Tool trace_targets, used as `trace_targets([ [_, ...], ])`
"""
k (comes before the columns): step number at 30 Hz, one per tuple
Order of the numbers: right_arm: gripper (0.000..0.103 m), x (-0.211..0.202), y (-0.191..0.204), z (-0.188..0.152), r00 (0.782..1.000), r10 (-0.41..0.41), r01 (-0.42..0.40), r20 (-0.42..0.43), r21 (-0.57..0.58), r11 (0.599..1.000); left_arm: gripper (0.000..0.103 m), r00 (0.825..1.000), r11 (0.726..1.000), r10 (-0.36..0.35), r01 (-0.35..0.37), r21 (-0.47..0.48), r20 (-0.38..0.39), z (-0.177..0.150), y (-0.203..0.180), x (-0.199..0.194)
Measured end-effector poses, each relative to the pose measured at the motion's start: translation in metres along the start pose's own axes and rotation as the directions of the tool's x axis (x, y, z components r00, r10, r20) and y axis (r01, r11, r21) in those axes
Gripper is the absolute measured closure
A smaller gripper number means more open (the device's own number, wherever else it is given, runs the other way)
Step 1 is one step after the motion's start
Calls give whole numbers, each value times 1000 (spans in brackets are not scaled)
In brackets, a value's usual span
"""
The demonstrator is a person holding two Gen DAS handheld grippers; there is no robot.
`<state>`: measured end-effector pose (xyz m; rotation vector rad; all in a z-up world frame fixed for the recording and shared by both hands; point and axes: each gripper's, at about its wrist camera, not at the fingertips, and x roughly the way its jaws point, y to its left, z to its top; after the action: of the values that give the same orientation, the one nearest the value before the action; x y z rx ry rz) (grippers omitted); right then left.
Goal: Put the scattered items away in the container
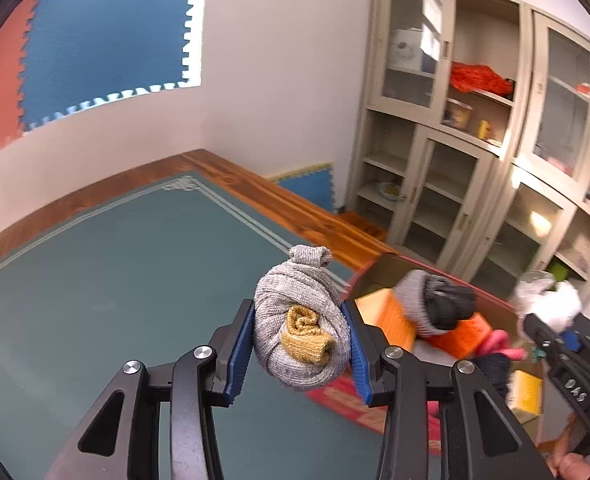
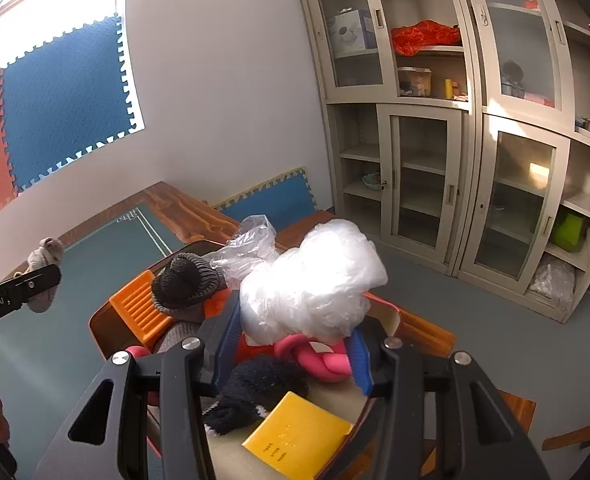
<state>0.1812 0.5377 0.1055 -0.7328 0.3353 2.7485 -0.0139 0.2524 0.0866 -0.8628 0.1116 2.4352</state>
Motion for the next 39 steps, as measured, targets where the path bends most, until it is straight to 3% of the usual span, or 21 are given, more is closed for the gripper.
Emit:
trace_targets([
  [6, 51, 5, -6, -2, 1000, -3, 3, -21, -15, 1000, 59, 992, 993, -115, 116, 23, -55, 1, -30, 16],
  [16, 51, 20, -3, -9, 997, 14, -19, -82, -60, 998, 59, 967, 977, -204, 212, 38, -155, -6, -58, 53],
  [24, 43, 16, -7, -8, 996, 31, -37, -86, -66, 997, 56, 960, 969, -233, 242, 39, -156, -9, -56, 48],
  [27, 36, 3, -9, -4, 999, 33, -35, -39, -54, 998, 47, 961, 969, -240, 245, 18, -136, -5, -51, 40],
  [34, 36, -16, -4, 7, 997, 61, -59, 51, -44, 997, 46, 963, 966, -259, 259, -14, -75, 5, -39, 17],
  [39, 36, 8, 6, 5, 991, 131, -132, -23, -45, 990, 46, 962, 964, -266, 266, -5, -67, 5, -39, 12],
])
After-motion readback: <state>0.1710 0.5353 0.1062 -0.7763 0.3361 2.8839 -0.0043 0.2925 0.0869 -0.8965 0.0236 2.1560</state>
